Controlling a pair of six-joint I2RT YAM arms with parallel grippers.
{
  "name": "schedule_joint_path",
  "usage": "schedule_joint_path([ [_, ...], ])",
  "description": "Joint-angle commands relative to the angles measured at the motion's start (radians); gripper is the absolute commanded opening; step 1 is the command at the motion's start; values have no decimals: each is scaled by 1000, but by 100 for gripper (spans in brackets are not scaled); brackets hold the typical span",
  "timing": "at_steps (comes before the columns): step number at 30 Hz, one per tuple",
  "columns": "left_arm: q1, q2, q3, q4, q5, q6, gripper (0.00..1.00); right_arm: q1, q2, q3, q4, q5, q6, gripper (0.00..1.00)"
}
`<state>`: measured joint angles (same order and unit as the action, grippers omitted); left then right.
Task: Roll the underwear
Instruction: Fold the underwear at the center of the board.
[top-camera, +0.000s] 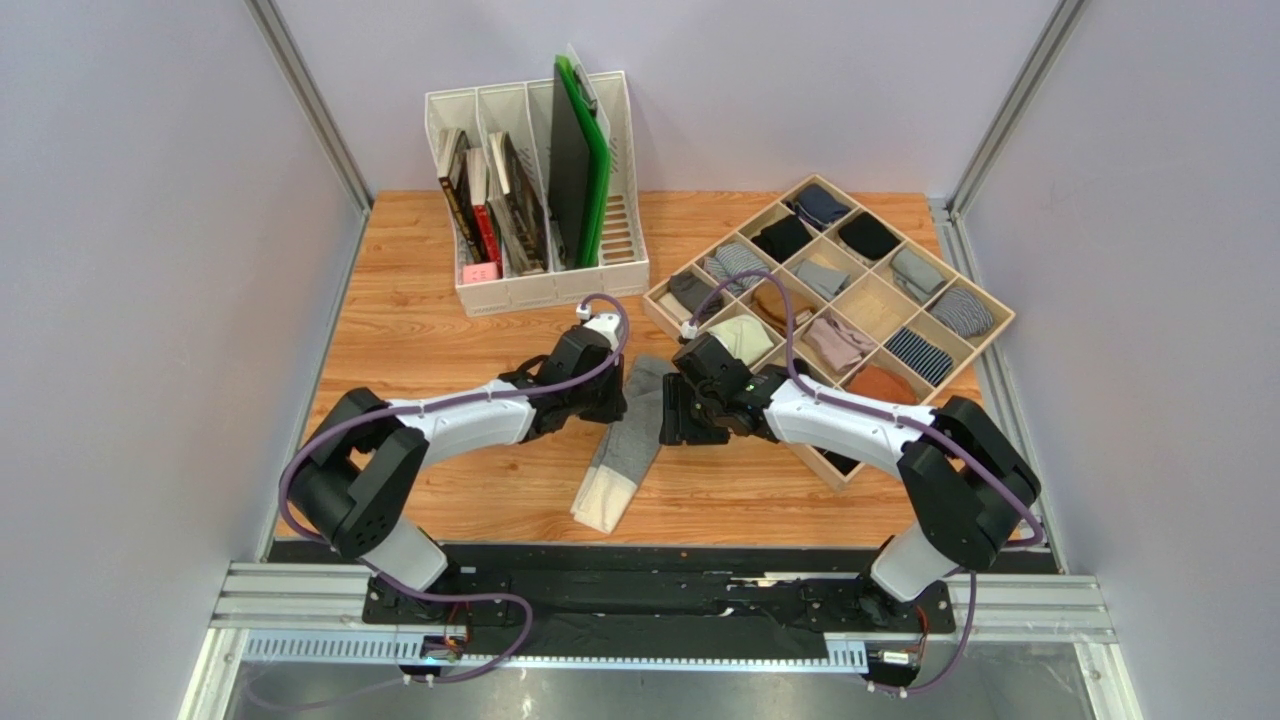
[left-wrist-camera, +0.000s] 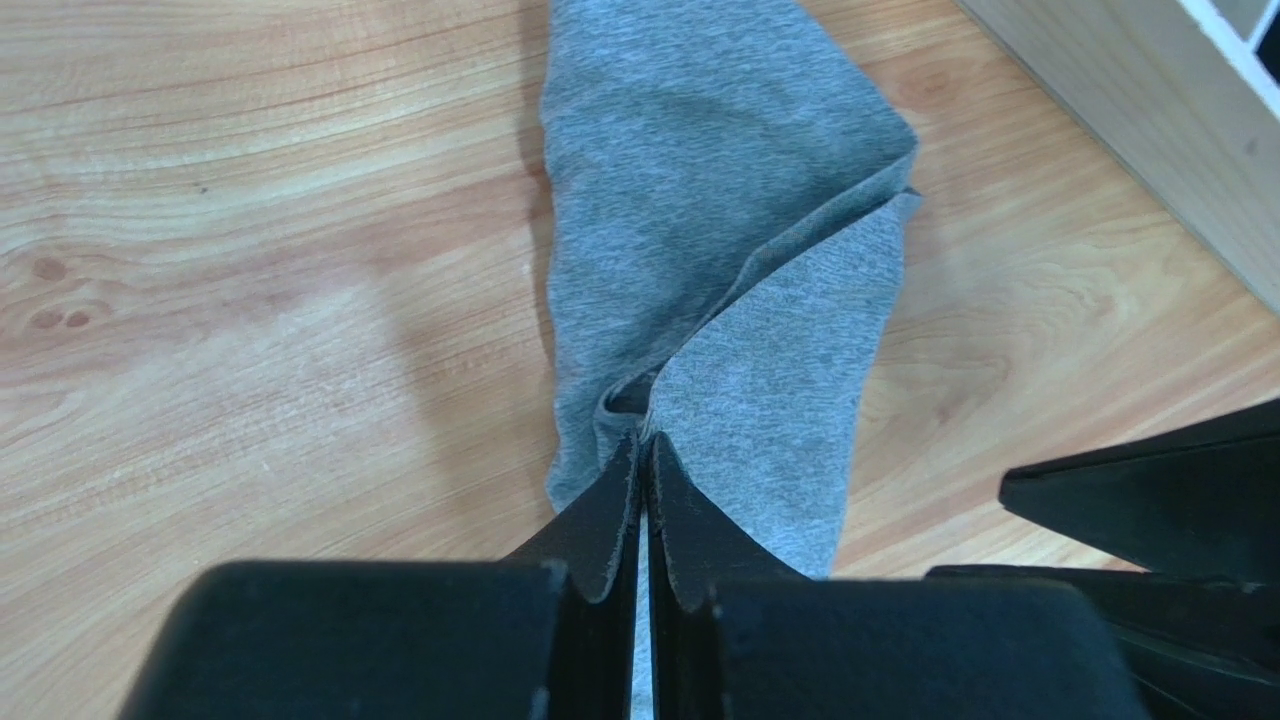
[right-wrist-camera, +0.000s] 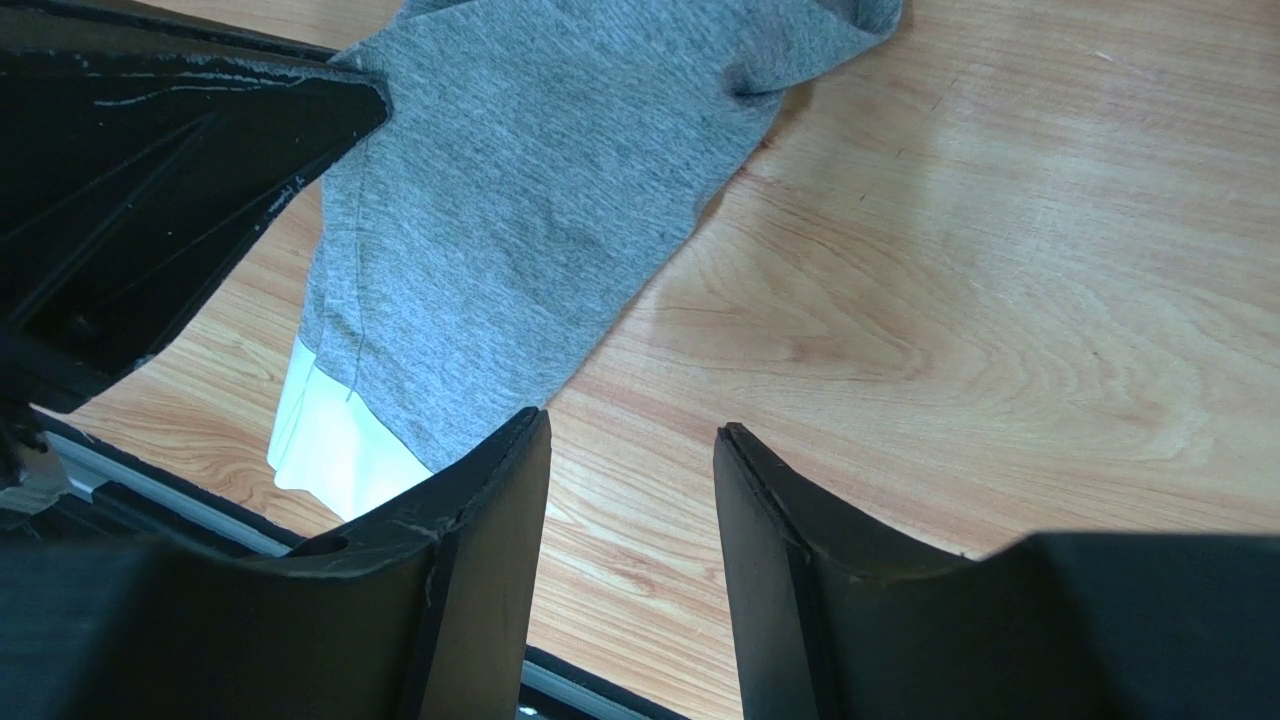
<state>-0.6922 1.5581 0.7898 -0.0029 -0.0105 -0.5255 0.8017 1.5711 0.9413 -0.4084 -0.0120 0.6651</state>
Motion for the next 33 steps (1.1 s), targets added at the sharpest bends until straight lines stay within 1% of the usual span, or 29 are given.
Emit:
schedule_joint_path([
  [1, 10, 6, 11, 7, -37, 32, 0, -6, 3, -2, 6, 10, 8, 49],
  [7, 25, 19, 2, 7, -39, 39, 0, -9, 12, 7, 8, 10, 8, 49],
  [8, 25, 22, 0, 6, -39, 41, 0, -15, 12, 7, 8, 41, 8, 49],
  [14, 49, 34, -23, 24, -37, 51, 0, -55, 21, 39, 14, 69, -18, 48],
  [19, 65, 37, -55, 43, -29, 62, 0, -113, 78, 71, 63, 35, -35, 42],
  [25, 69, 39, -83, 73, -16, 68, 0, -140, 138, 116, 157, 26, -41, 39],
  [26, 71, 39, -81, 75, -14, 70, 0, -145, 144, 117, 187, -15, -44, 39],
  [30, 82, 49, -81, 84, -2, 71, 0, -157, 196, 149, 209, -37, -53, 36],
  [33, 88, 59, -70, 83, 4, 74, 0, -164, 222, 146, 256, -69, -53, 36],
])
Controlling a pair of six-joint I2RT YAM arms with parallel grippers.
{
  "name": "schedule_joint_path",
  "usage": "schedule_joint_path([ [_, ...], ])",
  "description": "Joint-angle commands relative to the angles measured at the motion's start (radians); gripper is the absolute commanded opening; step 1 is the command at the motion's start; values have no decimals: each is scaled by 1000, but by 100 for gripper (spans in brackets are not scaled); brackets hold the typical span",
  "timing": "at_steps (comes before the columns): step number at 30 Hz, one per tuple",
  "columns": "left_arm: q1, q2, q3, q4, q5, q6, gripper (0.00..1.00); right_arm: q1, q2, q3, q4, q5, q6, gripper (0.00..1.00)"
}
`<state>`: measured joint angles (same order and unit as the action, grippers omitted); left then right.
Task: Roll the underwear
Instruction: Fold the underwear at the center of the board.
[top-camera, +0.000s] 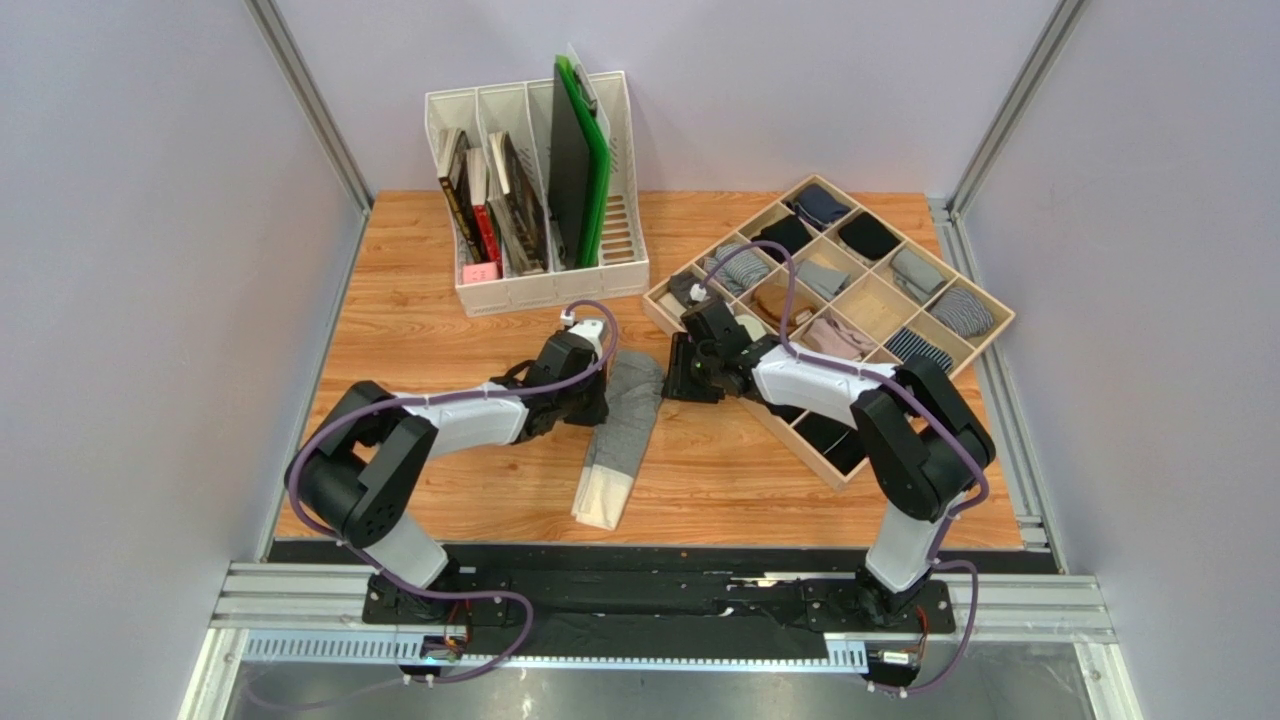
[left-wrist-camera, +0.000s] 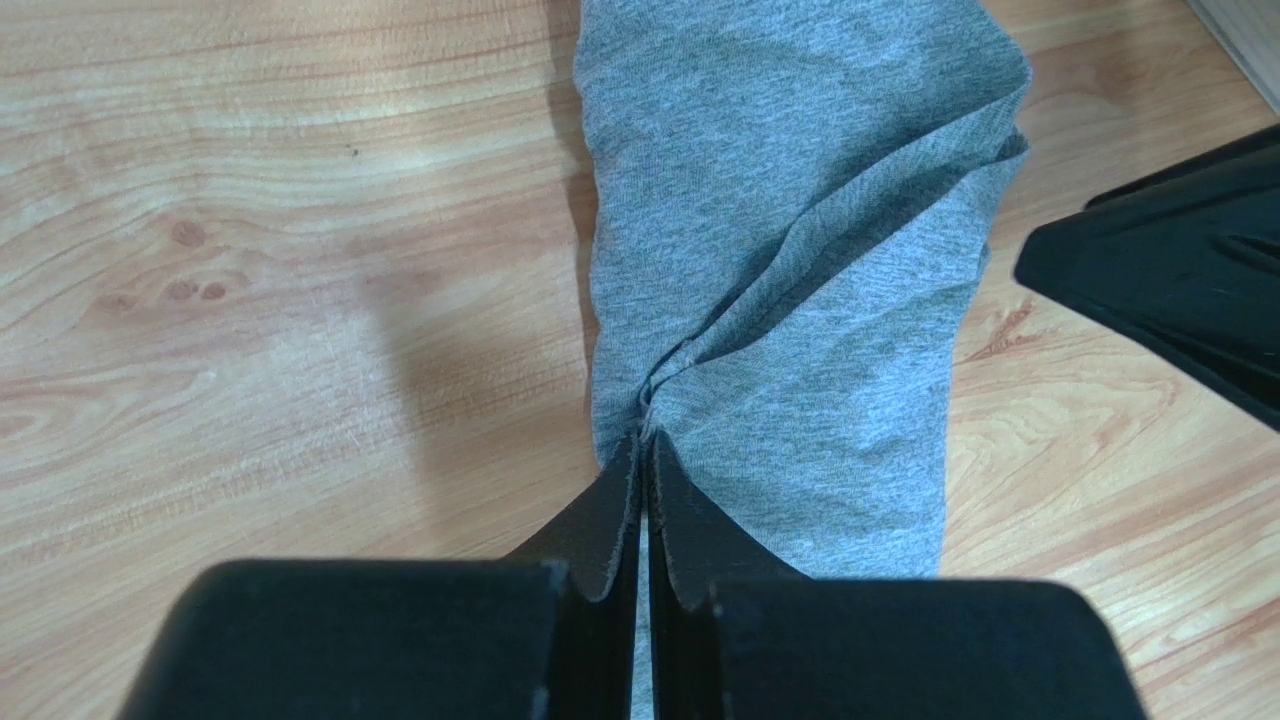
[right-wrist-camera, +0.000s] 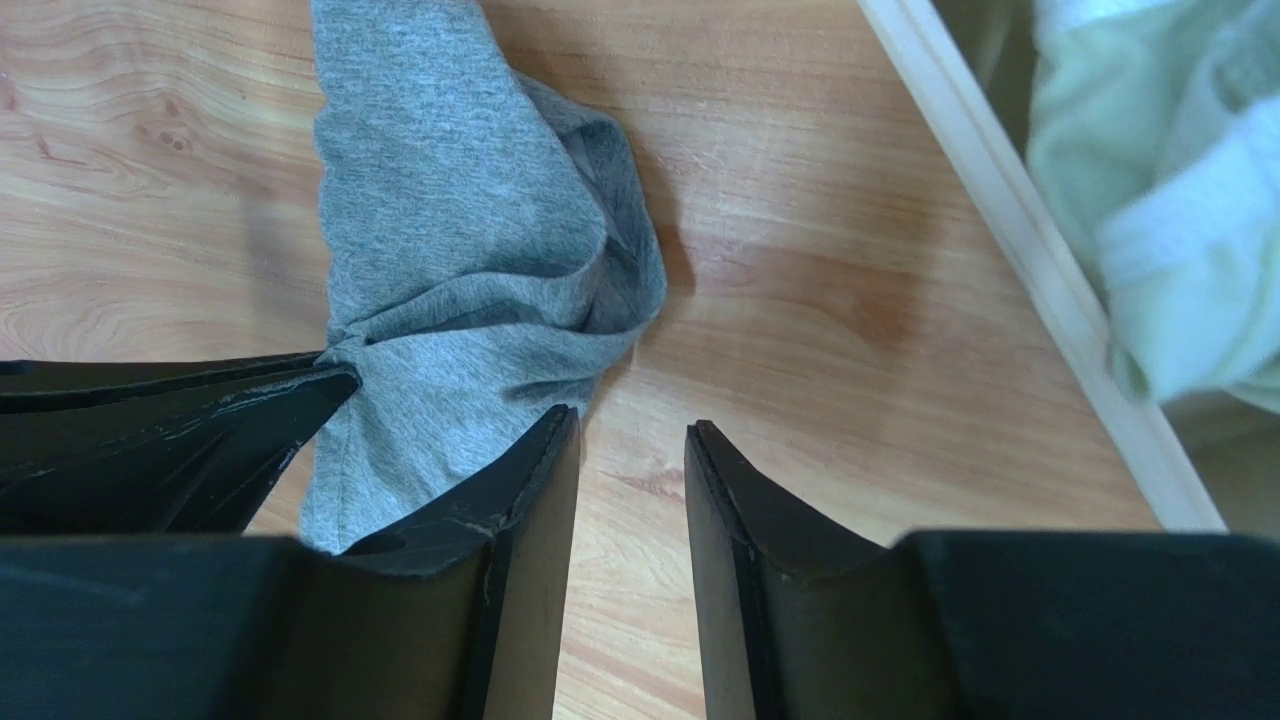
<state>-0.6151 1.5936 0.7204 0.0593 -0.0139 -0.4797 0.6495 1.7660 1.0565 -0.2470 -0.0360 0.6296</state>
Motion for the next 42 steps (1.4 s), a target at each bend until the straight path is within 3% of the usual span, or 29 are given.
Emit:
schedule_joint_path([
  [1, 11, 25, 2, 20, 8, 30, 0, -14, 32, 31, 110, -48, -18, 36],
  [15, 20, 42, 5, 28, 40, 39, 0, -45, 89, 28, 210, -58, -45, 34],
  [20, 21, 45, 4, 28, 40, 46, 0, -51, 116, 39, 225, -67, -67, 23],
  [22, 23, 46, 4, 27, 38, 44, 0, -51, 121, 40, 226, -73, -70, 14],
  [27, 23, 48, 1, 24, 40, 47, 0, -53, 113, 49, 218, -71, -73, 6],
  [42, 25, 45, 4, 22, 37, 55, 0, -70, 158, 169, 107, -22, -103, 7],
])
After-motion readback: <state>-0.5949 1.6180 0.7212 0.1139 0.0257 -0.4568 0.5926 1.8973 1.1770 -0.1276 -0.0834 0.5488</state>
